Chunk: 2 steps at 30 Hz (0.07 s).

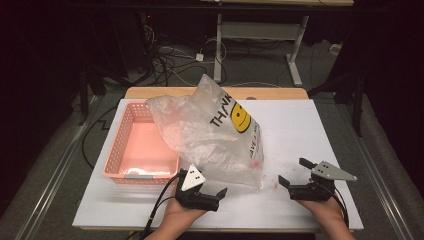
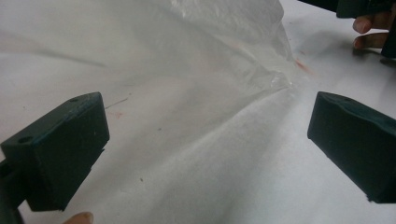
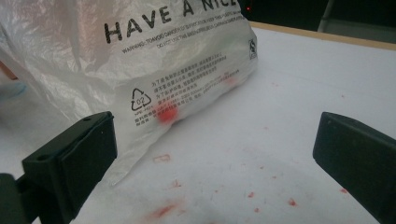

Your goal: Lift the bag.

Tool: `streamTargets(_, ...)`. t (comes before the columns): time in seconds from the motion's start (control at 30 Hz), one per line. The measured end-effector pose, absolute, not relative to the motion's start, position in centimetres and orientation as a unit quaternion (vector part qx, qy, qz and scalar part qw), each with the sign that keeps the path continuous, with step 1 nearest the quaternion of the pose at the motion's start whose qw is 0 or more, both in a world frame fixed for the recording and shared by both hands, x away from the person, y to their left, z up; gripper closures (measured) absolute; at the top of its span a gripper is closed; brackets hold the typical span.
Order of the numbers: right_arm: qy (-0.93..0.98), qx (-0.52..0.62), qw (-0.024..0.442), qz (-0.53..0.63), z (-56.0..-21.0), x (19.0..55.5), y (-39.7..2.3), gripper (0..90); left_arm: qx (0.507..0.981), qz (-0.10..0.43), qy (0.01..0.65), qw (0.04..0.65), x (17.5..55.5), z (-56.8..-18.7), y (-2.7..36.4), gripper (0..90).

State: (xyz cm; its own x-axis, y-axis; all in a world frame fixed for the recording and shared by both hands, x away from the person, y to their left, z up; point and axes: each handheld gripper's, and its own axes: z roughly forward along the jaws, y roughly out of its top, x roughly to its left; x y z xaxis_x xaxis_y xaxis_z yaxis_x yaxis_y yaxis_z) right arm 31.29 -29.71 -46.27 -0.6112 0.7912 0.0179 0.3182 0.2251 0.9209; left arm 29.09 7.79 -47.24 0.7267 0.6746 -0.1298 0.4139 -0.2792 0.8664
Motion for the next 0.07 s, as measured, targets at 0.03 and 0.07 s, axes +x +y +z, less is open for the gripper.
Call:
streamTargets(0.03,0.746,0.371,0.238,0.499,-46.24,31.29,-29.72,0.2,0.788,0.133,0.347,0.492,29.14,-47.28,7.77,0.0)
streamTargets(0.07,0.746,0.37,0.238,0.499,-46.24,31.27,-29.72,0.2,0.787,0.133,0.348,0.491,29.17,-47.29,7.77,0.0)
